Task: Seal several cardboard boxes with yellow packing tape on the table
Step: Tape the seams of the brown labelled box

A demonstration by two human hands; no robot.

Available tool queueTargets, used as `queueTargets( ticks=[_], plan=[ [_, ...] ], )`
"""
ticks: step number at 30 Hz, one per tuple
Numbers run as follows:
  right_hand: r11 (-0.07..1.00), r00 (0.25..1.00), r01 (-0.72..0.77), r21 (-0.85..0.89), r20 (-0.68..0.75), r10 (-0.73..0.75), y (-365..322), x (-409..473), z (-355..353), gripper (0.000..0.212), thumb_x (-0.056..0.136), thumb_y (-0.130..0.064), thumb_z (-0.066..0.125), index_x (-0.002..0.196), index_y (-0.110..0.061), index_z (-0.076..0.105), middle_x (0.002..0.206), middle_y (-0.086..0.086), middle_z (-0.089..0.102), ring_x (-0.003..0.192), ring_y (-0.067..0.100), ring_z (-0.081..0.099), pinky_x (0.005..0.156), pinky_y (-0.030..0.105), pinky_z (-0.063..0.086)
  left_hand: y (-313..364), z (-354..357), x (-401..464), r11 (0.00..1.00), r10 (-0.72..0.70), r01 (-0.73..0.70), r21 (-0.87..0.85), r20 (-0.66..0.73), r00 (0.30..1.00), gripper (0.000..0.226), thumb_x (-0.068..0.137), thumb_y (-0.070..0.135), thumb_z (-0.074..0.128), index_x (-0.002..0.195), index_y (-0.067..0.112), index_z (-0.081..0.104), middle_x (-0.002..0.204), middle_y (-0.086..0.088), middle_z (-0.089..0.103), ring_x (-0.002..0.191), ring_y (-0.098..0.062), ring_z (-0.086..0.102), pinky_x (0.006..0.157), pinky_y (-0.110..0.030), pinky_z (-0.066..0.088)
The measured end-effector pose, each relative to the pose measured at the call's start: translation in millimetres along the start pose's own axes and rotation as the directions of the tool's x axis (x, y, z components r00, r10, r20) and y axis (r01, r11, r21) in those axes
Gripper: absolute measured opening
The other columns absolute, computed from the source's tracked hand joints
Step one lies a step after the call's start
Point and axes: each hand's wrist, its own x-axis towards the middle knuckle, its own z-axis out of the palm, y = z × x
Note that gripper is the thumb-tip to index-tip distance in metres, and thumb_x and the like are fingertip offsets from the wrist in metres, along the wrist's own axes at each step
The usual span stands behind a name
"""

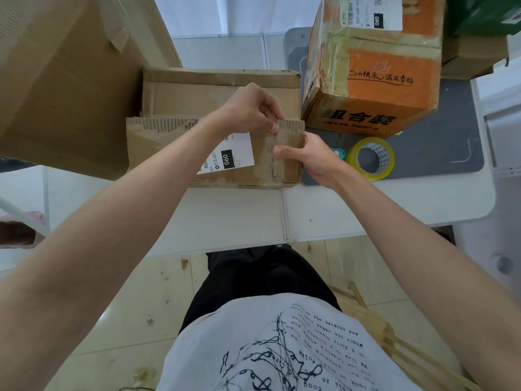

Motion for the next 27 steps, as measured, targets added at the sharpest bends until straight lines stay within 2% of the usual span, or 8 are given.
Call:
queueTargets(
  ticks=[5,7,9,13,17,22,25,27],
  plan=[
    [0.998,0.999,-0.035,0.049,0.043,0.033,5,-7,3,0.052,0.078,0.001,0.082,0.121,-0.017,0.06,0.112,-0.001,0.074,0.101,0.011,0.072,0.08,0.023,0.058,0,0,1,1.0,-0.006,0.006,-0.021,0.004,1.0,0.017,0.08,0.004,0.081,0.095,0.012,0.076,0.073,0.007,0.071,0.065,0.005,0.066,0.074,-0.01,0.051],
    [0.998,0.999,-0.037,0.041,0.015,0.037,6,-8,6,0.049,0.077,0.003,0.082,0.115,-0.02,0.061,0.108,-0.003,0.074,0.096,0.008,0.073,0.076,0.022,0.058,0,1,0,1.0,-0.005,0.005,-0.022,0.003,1.0,0.017,0.08,0.003,0.081,0.095,0.011,0.076,0.072,0.008,0.071,0.063,0.006,0.065,0.072,-0.009,0.049],
    [0.999,0.999,-0.019,0.03,-0.031,0.019,6,-7,9,0.049,0.075,0.002,0.083,0.112,-0.022,0.062,0.108,-0.004,0.074,0.096,0.008,0.072,0.08,0.025,0.059,-1,2,0,0.999,-0.006,0.006,-0.033,-0.004,1.0,0.018,0.08,0.002,0.08,0.096,0.009,0.076,0.073,0.005,0.072,0.063,0.007,0.066,0.071,-0.008,0.049],
    [0.999,0.994,0.035,-0.032,-0.107,-0.038,11,-12,13,0.06,0.073,-0.007,0.088,0.123,-0.023,0.058,0.117,-0.003,0.07,0.108,0.011,0.068,0.091,0.034,0.059,-2,1,1,0.999,-0.008,0.008,-0.039,-0.005,1.0,0.019,0.08,0.003,0.081,0.098,0.01,0.076,0.076,0.002,0.073,0.065,0.005,0.067,0.07,-0.008,0.05],
    [0.986,0.974,0.084,-0.142,-0.196,-0.111,20,-22,19,0.084,0.066,-0.029,0.094,0.135,-0.03,0.046,0.128,-0.01,0.061,0.122,0.011,0.057,0.098,0.036,0.056,-1,-3,-1,0.999,0.005,-0.005,-0.034,0.005,1.0,0.018,0.081,0.005,0.08,0.098,0.01,0.076,0.077,0.002,0.073,0.066,0.005,0.066,0.075,-0.01,0.052],
    [0.961,0.964,0.095,-0.262,-0.215,-0.154,28,-24,23,0.103,0.052,-0.055,0.089,0.14,-0.027,0.044,0.135,-0.003,0.057,0.129,0.019,0.051,0.104,0.05,0.05,2,0,-4,1.0,0.007,-0.007,0.0,0.019,1.0,0.017,0.081,0.005,0.08,0.096,0.013,0.076,0.077,0.004,0.073,0.065,0.007,0.065,0.077,-0.011,0.051],
    [0.957,0.966,0.078,-0.28,-0.214,-0.142,25,-26,24,0.101,0.056,-0.052,0.091,0.14,-0.026,0.04,0.136,-0.003,0.055,0.13,0.019,0.049,0.106,0.051,0.049,3,1,-4,1.0,0.0,0.0,-0.007,0.009,1.0,0.017,0.082,0.005,0.079,0.096,0.013,0.076,0.077,0.004,0.073,0.068,0.004,0.066,0.079,-0.015,0.053],
    [0.956,0.968,0.059,-0.287,-0.216,-0.125,27,-27,26,0.101,0.061,-0.04,0.095,0.141,-0.024,0.036,0.138,-0.001,0.052,0.132,0.02,0.047,0.108,0.05,0.047,4,1,-4,1.0,-0.011,0.011,-0.007,0.009,1.0,0.016,0.082,0.005,0.078,0.096,0.012,0.076,0.076,0.006,0.072,0.07,0.001,0.066,0.08,-0.018,0.054]
  ],
)
